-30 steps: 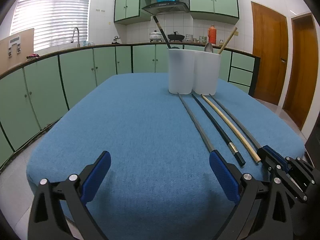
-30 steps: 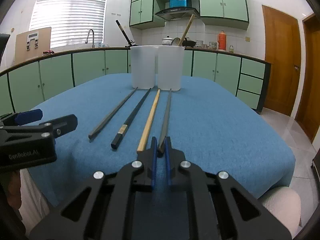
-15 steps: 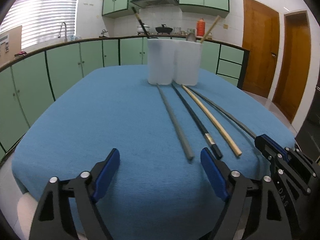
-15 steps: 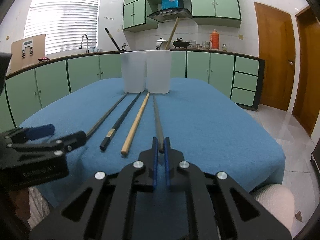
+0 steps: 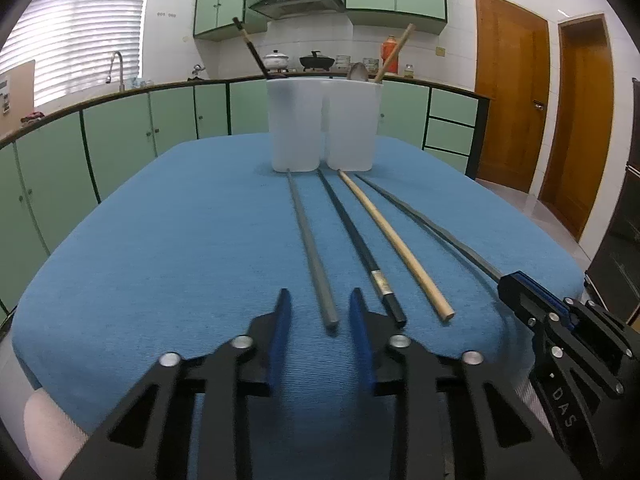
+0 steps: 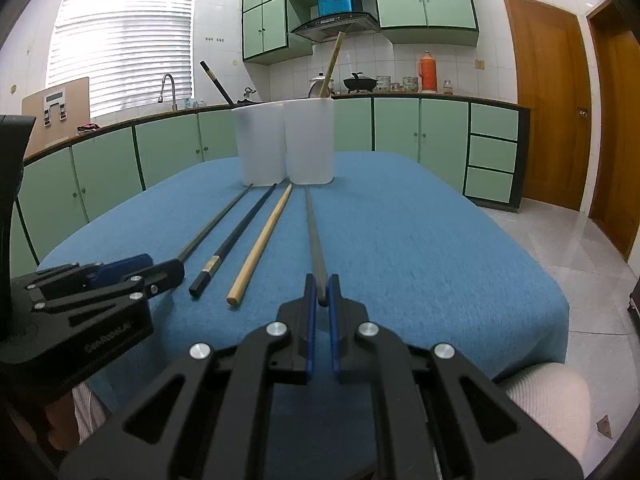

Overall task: Organize utensils
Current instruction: 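Close the left tool on the other dark grey chopstick, then lift both grey chopsticks and carry them over the white holder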

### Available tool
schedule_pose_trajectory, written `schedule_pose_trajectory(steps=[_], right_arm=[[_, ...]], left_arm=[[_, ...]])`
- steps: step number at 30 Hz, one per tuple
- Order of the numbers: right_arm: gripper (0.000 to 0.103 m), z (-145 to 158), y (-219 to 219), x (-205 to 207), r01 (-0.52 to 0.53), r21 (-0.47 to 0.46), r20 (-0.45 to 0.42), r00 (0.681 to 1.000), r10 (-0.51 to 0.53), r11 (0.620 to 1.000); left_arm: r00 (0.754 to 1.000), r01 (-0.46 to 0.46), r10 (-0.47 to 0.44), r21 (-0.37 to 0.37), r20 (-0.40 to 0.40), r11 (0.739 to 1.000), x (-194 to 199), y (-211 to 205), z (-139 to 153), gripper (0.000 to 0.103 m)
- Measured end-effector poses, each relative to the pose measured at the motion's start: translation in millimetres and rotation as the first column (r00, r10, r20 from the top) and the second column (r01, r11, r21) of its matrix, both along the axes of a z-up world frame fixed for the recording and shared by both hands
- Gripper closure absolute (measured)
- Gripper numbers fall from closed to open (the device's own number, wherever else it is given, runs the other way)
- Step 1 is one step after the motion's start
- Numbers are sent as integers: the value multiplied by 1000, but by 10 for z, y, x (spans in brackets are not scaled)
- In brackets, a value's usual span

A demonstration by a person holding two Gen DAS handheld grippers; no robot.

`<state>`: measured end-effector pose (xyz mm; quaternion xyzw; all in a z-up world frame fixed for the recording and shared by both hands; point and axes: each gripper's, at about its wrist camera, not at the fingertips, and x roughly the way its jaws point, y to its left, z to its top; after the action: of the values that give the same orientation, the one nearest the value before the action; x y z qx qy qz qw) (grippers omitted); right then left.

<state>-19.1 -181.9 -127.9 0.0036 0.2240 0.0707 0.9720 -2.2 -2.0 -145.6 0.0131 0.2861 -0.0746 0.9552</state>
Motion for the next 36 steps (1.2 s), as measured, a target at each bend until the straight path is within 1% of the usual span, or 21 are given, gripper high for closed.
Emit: schedule_pose_trajectory(steps=[1,2,3,4,11,15,19,27,31,36], right_arm=[[98,1,-3,-3,0,0,0,1000,0,1000],[98,2,-5,-3,0,1,0,1000,0,1000],[98,4,-7,-3,1,3,1,1000,-1,1000],[98,5,-5,-2,1,3,2,1000,-1,1000],[98,33,-12,-37,-2,-8,23,1000,2,1000],[98,118,-31,-85,-3,-11,50,999,4,1000],[98,247,-86,-111,-5,-5,79,997,5,1000],[98,691,-221,-45,-52,47,120,992,46,998],[98,980,-257,26,-79,59,149,986,69,995],[98,1386,-324,163,-124,75,175,978,109,989]], left_arm=[[1000,2,-2,-4,-1,1000,0,-9,4,85],[1000,3,-3,-8,-3,1000,0,-14,6,87],[1000,4,-4,-10,-4,1000,-2,-19,9,93],[1000,7,-7,-10,-5,1000,-6,-30,10,94],[1000,5,-5,-3,1,1000,-35,-42,50,97],[1000,-3,3,-1,30,1000,-92,-33,125,97],[998,-7,7,-1,68,1000,-153,-10,260,97],[985,-8,11,-19,173,1000,-244,86,721,97],[974,-2,9,-30,227,1000,-219,147,1018,97],[964,5,2,-29,265,1000,-151,195,1338,97]])
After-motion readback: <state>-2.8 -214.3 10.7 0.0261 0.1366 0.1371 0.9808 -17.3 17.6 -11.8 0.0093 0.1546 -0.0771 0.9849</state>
